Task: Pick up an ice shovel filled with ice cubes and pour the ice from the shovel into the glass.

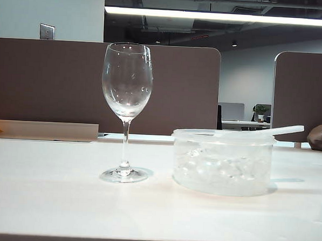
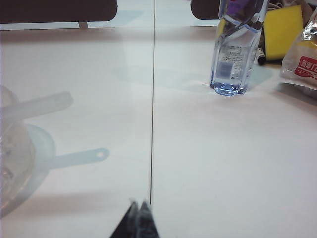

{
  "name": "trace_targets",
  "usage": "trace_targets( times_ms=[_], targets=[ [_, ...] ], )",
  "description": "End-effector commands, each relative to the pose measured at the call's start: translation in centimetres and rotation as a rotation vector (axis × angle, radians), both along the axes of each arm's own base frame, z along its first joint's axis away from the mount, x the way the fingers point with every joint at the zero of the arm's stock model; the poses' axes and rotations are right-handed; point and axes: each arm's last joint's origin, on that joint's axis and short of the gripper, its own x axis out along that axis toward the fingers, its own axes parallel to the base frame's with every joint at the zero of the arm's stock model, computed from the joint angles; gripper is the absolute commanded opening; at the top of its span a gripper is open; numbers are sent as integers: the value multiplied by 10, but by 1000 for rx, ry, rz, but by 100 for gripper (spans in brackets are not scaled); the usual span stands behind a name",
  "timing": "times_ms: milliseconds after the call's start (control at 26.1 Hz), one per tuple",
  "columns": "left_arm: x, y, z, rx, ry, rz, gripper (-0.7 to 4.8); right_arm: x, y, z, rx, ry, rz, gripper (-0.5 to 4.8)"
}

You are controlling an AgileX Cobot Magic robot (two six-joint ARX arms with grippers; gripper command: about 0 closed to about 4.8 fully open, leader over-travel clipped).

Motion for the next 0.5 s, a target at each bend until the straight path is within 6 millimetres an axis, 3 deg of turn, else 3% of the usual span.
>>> trace_targets(
  times_ms=[38,497],
  targets=[
    [0,0,1,0,-2,-1,-6,0,0,-2,5,4,2,0],
    [-1,-11,1,0,-3,-116,-5,0,0,-2,5,4,2,0]
  ],
)
